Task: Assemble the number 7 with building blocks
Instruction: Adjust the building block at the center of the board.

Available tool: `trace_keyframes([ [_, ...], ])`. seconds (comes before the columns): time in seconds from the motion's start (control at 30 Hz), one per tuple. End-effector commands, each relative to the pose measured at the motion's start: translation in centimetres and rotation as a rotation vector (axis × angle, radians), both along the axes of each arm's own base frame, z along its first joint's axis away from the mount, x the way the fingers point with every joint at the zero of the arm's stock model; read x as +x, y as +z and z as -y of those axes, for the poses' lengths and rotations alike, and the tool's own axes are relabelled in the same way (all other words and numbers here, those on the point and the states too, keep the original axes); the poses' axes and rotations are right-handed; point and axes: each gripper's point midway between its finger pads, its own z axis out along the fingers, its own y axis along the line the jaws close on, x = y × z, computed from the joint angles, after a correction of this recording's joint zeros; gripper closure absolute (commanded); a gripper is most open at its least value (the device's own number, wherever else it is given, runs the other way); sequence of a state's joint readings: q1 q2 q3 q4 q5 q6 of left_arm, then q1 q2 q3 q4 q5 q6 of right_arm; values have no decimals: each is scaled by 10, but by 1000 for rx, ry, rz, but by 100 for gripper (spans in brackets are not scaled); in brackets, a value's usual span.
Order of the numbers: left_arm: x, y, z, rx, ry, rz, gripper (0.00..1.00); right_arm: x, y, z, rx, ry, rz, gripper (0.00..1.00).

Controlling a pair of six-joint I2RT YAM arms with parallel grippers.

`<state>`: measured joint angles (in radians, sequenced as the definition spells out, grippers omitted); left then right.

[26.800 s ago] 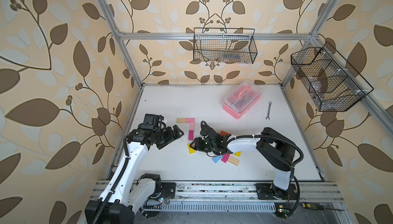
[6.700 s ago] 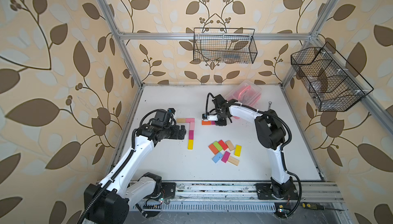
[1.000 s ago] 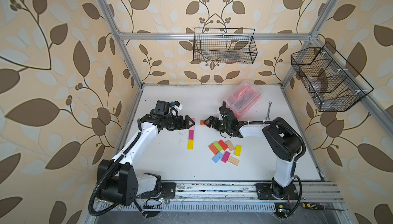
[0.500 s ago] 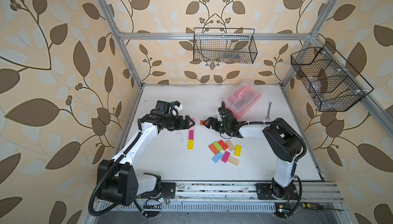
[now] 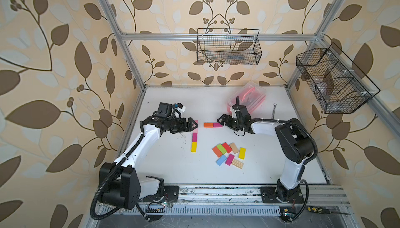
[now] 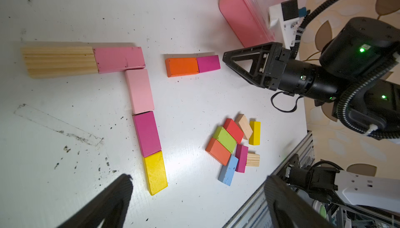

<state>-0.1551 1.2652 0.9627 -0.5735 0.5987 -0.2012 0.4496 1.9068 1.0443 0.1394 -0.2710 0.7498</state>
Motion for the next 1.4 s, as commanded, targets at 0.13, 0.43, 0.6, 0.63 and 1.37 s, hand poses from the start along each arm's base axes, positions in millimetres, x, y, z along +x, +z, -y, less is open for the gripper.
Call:
trace_keyframes([
  [0.13, -2, 2, 0, -13, -10, 5, 2, -11, -29, -19, -31, 76, -88, 5],
  [0.43, -2, 4, 0, -17, -10, 9, 2, -26, -32, -34, -27, 97, -102, 5],
  [0.6, -3, 5, 0, -17, -11, 12, 2, -29, -29, -37, -26, 92, -96, 5],
  [0.63, -4, 5, 0, -18, -10, 12, 2, -30, -30, -36, -28, 91, -98, 5],
  [1.37, -22, 11, -1, -20, -24, -29, 2, -82, 41, 76, -384, 98, -24, 13],
])
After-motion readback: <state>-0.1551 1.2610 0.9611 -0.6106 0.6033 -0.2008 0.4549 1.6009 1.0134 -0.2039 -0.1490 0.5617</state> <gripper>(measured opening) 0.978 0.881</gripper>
